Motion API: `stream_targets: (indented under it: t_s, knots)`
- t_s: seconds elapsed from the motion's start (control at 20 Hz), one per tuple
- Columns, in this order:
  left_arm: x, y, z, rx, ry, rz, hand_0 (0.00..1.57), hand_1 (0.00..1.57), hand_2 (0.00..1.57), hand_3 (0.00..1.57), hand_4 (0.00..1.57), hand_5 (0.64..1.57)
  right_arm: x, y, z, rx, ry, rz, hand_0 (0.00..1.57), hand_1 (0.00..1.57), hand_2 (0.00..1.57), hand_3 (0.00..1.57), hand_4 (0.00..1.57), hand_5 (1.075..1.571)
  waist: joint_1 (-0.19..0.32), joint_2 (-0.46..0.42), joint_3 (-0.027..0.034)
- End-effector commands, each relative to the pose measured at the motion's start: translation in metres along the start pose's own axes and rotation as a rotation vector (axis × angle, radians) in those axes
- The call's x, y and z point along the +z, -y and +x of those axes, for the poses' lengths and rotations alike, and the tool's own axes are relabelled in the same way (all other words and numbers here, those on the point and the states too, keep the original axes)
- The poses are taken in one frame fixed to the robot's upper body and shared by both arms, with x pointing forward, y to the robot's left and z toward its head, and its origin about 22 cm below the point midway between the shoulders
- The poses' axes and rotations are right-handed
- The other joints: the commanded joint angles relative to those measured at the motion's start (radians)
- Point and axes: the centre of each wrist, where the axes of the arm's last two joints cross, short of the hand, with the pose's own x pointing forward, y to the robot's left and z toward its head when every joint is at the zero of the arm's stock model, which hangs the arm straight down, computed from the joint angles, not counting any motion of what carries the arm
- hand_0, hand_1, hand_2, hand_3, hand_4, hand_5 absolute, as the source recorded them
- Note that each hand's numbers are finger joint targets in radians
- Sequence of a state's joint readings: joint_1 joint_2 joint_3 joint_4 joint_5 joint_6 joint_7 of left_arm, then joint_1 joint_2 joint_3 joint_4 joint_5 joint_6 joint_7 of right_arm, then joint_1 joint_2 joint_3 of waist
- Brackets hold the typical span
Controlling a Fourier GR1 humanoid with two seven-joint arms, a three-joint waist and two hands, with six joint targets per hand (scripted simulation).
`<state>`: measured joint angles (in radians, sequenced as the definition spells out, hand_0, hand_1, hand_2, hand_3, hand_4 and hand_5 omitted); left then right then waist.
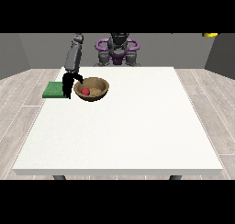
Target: Pick the cup and pour the ball into the bowl, then pick the bowl and place it on the pad
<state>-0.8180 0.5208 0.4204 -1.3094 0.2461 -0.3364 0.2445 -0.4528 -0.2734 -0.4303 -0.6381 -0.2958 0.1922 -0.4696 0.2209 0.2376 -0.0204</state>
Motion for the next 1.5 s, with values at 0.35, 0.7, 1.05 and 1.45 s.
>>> stream_targets:
  t_s: [0.35, 0.7, 1.05, 1.45]
  knots:
    - [0.01, -0.015, 0.004, -0.012, -0.005, 0.002, 0.0, 0.0, 0.0, 0.0, 1.02, 1.545, -0.004, -0.055, -0.024, -0.001, -0.035, 0.004, 0.0, 0.0, 0.0, 0.0, 0.47, 1.547, 0.008, 0.011, 0.0213]
    - [0.013, -0.031, 0.026, 0.002, 0.063, 0.0, 0.0, 0.0, 0.0, 0.0, 1.02, 1.537, 0.029, 0.015, -0.033, 0.221, -0.228, -0.236, 1.57, 1.57, 1.57, 1.55, 0.91, 1.47, 0.04, 0.077, 0.0199]
    - [0.016, -0.04, 0.026, 0.024, 0.072, 0.019, 0.0, 0.0, 0.0, 0.0, 1.14, 1.52, 0.027, 0.046, -0.007, 0.371, -0.203, -0.29, 1.57, 1.57, 1.57, 1.37, 0.96, 1.536, 0.04, 0.075, 0.017]
    - [0.028, -0.059, -0.01, 0.049, -0.059, 0.043, 0.0, 0.0, 0.0, 0.0, 1.2, 1.534, -0.019, 0.057, 0.072, 0.508, -0.258, -0.31, 1.57, 1.57, 1.57, 1.04, 1.03, 1.556, -0.023, -0.051, 0.0149]
